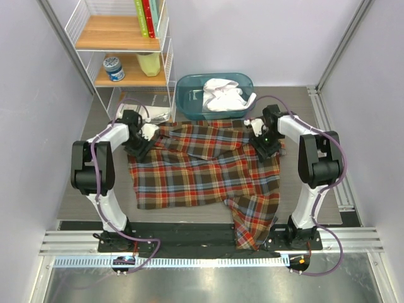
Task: Fold and stack the long sleeve shirts
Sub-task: Fold the shirt
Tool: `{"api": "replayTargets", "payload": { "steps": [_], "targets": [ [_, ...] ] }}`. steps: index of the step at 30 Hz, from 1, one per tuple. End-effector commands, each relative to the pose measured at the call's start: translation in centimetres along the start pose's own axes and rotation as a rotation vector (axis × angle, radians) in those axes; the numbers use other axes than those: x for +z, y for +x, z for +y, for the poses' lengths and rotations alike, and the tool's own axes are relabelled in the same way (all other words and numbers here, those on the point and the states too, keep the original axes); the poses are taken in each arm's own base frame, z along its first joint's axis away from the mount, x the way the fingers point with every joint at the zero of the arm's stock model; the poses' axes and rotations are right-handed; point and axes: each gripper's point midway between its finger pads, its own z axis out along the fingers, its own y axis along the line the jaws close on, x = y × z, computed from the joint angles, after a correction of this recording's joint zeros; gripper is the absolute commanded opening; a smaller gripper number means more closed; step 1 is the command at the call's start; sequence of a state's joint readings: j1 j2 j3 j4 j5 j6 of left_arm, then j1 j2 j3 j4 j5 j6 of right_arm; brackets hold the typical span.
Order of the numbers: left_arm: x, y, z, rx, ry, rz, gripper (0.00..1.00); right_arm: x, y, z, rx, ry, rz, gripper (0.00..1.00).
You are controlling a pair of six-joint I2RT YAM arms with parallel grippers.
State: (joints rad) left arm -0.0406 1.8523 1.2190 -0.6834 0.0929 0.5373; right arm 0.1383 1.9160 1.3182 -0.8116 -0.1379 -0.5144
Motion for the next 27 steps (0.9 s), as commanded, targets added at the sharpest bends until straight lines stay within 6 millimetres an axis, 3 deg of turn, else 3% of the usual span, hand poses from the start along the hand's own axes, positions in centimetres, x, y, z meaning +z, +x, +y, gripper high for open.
{"api": "replayTargets", "payload": {
  "steps": [1, 3, 4, 6, 7, 8, 9, 10, 11, 13, 14, 16, 17, 18, 23, 24, 26, 27],
  "targets": [
    [-3.6, -1.6, 0.2, 0.093, 0.002, -0.12, 0.52, -5.3, -3.1, 0.7, -0.059, -0.013, -0.15, 0.57],
    [-5.8, -1.1, -2.1, 0.12, 0.083, -0.15, 0.54, -8.7, -2.4, 2.0, -0.102, -0.017, -0.192, 0.59],
    [-7.8, -1.8, -4.0, 0.153, 0.144, -0.233, 0.56, -9.9, -2.0, 2.4, -0.155, -0.016, -0.208, 0.59],
    [-9.4, -0.5, -6.8, 0.222, 0.225, -0.233, 0.58, -10.6, 0.7, 4.6, -0.212, -0.086, -0.183, 0.6],
    [-11.2, -0.6, -8.3, 0.27, 0.257, -0.289, 0.59, -12.2, 1.5, 5.2, -0.26, -0.064, -0.222, 0.6],
    [-11.5, 0.2, -9.8, 0.31, 0.299, -0.29, 0.6, -11.5, 3.9, 6.3, -0.322, -0.099, -0.178, 0.6],
    [-12.3, 0.6, -11.8, 0.355, 0.339, -0.296, 0.61, -11.6, 4.9, 6.8, -0.355, -0.099, -0.177, 0.6],
    [-13.0, 0.4, -13.6, 0.385, 0.388, -0.336, 0.62, -12.2, 5.7, 7.4, -0.386, -0.091, -0.199, 0.6],
    [-14.1, 0.5, -16.4, 0.454, 0.414, -0.376, 0.63, -11.6, 7.4, 8.5, -0.419, -0.134, -0.177, 0.6],
    [-15.1, -0.7, -19.6, 0.567, 0.432, -0.457, 0.64, -11.8, 9.0, 9.8, -0.468, -0.16, -0.183, 0.6],
    [-16.3, -0.8, -23.3, 0.7, 0.464, -0.501, 0.64, -11.3, 10.3, 10.4, -0.494, -0.186, -0.158, 0.6],
    [-16.9, -1.8, -26.9, 0.799, 0.491, -0.569, 0.66, -10.9, 11.5, 10.5, -0.512, -0.181, -0.137, 0.59],
    [-17.1, -1.5, -30.2, 0.903, 0.526, -0.566, 0.66, -10.2, 12.3, 10.7, -0.512, -0.19, -0.119, 0.58],
    [-17.3, -1.8, -32.0, 0.936, 0.544, -0.564, 0.66, -9.8, 12.5, 10.6, -0.492, -0.184, -0.111, 0.58],
    [-16.9, -0.3, -42.5, 1.269, 0.646, -0.555, 0.66, -8.0, 11.9, 11.0, -0.431, -0.26, -0.085, 0.58],
    [-15.8, -0.2, -43.8, 1.305, 0.642, -0.529, 0.67, -7.6, 11.8, 10.7, -0.418, -0.258, -0.077, 0.58],
    [-16.5, 0.1, -47.4, 1.421, 0.675, -0.557, 0.68, -7.0, 11.4, 10.4, -0.412, -0.261, -0.066, 0.58],
    [-15.0, 0.4, -48.5, 1.45, 0.676, -0.51, 0.68, -6.6, 11.4, 10.4, -0.407, -0.277, -0.054, 0.58]
  ]
}}
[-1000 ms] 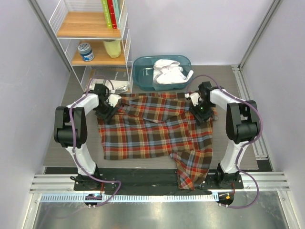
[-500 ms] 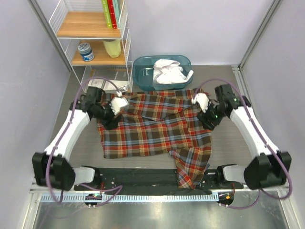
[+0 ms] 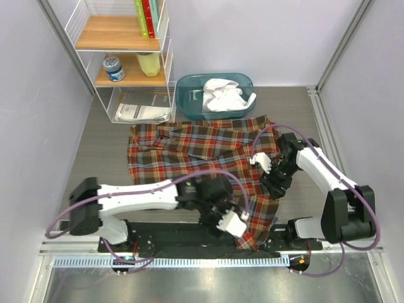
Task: Fold and stack the long sleeve shirts
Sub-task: Fold the shirt
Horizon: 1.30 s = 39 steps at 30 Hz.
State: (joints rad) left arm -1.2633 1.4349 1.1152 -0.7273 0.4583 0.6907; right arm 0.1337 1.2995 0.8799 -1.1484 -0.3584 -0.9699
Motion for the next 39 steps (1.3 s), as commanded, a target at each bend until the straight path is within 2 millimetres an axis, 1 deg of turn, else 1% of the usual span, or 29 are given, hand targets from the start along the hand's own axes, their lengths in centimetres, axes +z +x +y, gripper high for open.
{"api": "replayTargets", "payload": {
  "steps": [1, 2, 3, 4, 5, 6, 7, 8, 9, 11, 12, 14, 15, 20, 24, 28, 29, 30, 31, 32, 33, 34, 35, 37, 38, 39],
  "targets": [
    [3.3, -6.4, 1.6, 0.181, -0.015, -0.054, 0.68, 0.7, -1.6, -1.4, -0.001, -0.009, -0.04, 0.58],
    [4.1, -7.4, 0.8, 0.205, 0.013, -0.065, 0.67, 0.7, -1.8, -1.6, 0.0, -0.01, -0.044, 0.58],
    [4.8, -7.9, 0.9, 0.216, 0.027, -0.068, 0.68, 0.8, -1.9, -1.7, 0.002, -0.016, -0.046, 0.58],
    [6.0, -8.0, 0.9, 0.221, 0.046, -0.06, 0.68, 0.7, -2.2, -1.8, 0.001, -0.012, -0.053, 0.58],
    [6.4, -9.0, 1.1, 0.244, 0.048, -0.071, 0.68, 0.8, -2.2, -1.9, 0.003, -0.015, -0.052, 0.57],
    [6.8, -9.3, 1.2, 0.25, 0.054, -0.069, 0.68, 0.8, -2.2, -2.0, 0.002, -0.015, -0.048, 0.57],
    [8.0, -8.8, 1.0, 0.247, 0.088, -0.048, 0.67, 0.9, -2.2, -2.2, 0.004, -0.019, -0.044, 0.57],
    [8.3, -9.6, 0.8, 0.271, 0.1, -0.054, 0.67, 1.0, -2.2, -2.3, 0.009, -0.022, -0.04, 0.57],
    [8.7, -9.6, 0.7, 0.273, 0.11, -0.046, 0.66, 1.0, -2.4, -2.5, 0.011, -0.019, -0.042, 0.57],
    [10.1, -8.7, 0.1, 0.275, 0.155, -0.009, 0.63, 1.3, -2.5, -2.8, 0.031, -0.022, -0.038, 0.57],
    [10.5, -8.7, 0.1, 0.287, 0.162, -0.003, 0.61, 1.4, -2.5, -3.0, 0.04, -0.024, -0.033, 0.57],
    [11.5, -7.7, -0.2, 0.273, 0.19, 0.036, 0.59, 2.0, -2.3, -3.5, 0.071, -0.021, -0.01, 0.55],
    [11.6, -7.6, -0.1, 0.28, 0.196, 0.044, 0.58, 2.2, -2.1, -3.7, 0.078, -0.021, -0.002, 0.54],
    [13.5, -6.3, 0.5, 0.264, 0.186, 0.08, 0.58, 4.0, -1.5, -5.0, 0.135, 0.006, 0.034, 0.52],
    [14.5, -5.9, 0.7, 0.239, 0.18, 0.085, 0.59, 5.0, -1.0, -5.7, 0.189, 0.011, 0.067, 0.5],
    [14.7, -5.9, 0.4, 0.227, 0.201, 0.083, 0.57, 6.0, -0.4, -6.8, 0.229, 0.032, 0.109, 0.5],
    [14.6, -6.0, 0.3, 0.228, 0.206, 0.081, 0.51, 6.2, -0.2, -7.0, 0.241, 0.036, 0.12, 0.49],
    [14.2, -5.8, 0.0, 0.225, 0.217, 0.09, 0.47, 6.5, -0.2, -7.3, 0.249, 0.038, 0.131, 0.48],
    [13.6, -6.2, -0.2, 0.232, 0.219, 0.08, 0.42, 6.7, -0.1, -7.4, 0.261, 0.043, 0.137, 0.48],
    [13.3, -6.0, -0.5, 0.244, 0.23, 0.083, 0.33, 6.7, 0.0, -7.7, 0.268, 0.054, 0.146, 0.48],
    [12.5, -6.1, -0.8, 0.252, 0.234, 0.082, 0.29, 6.8, 0.0, -8.0, 0.273, 0.062, 0.152, 0.47],
    [11.5, -6.7, -1.1, 0.262, 0.236, 0.061, 0.26, 7.0, 0.1, -8.2, 0.279, 0.062, 0.158, 0.47],
    [10.8, -6.8, -1.4, 0.273, 0.241, 0.054, 0.19, 7.0, 0.2, -8.4, 0.289, 0.071, 0.169, 0.47],
    [9.4, -7.2, -2.0, 0.275, 0.244, 0.043, 0.13, 7.2, 0.2, -8.8, 0.299, 0.077, 0.179, 0.47],
    [7.8, -8.3, -1.9, 0.289, 0.215, 0.006, 0.06, 7.2, 0.3, -9.0, 0.301, 0.085, 0.184, 0.47],
    [7.1, -8.1, -1.8, 0.269, 0.211, -0.005, 0.02, 7.1, 0.3, -9.0, 0.301, 0.088, 0.188, 0.47]
  ]
}}
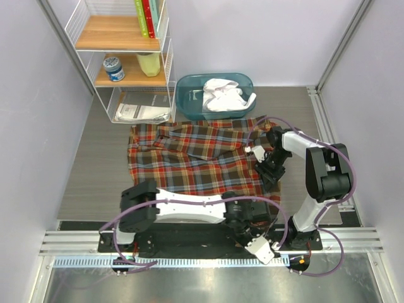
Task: Fold and stack the long sleeve shirts
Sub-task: Fold the shirt
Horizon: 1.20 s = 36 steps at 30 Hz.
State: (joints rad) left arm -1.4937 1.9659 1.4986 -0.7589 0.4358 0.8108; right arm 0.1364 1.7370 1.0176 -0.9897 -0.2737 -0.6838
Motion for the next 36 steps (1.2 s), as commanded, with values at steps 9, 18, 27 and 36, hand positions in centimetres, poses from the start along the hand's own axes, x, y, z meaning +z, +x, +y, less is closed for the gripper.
{"api": "replayTargets", "payload": {
  "steps": [9, 18, 27, 36],
  "targets": [
    [-13.9, 4.0, 7.5, -0.488, -0.381, -0.381, 0.02, 1.2, -1.1, -3.7, -0.017, 0.136, -0.012, 0.47],
    [-16.5, 15.6, 11.7, -0.896, -0.55, -0.432, 0.43, 0.2, -1.6, -3.6, -0.025, 0.126, -0.013, 0.48],
    [-17.4, 8.8, 7.1, -0.369, -0.388, -0.248, 0.74, -0.5, -2.2, -3.3, -0.024, 0.111, -0.03, 0.48],
    [-7.8, 6.7, 6.9, -0.121, -0.127, 0.06, 0.61, -0.2, -2.3, -3.2, -0.024, 0.099, -0.029, 0.48]
  ]
}}
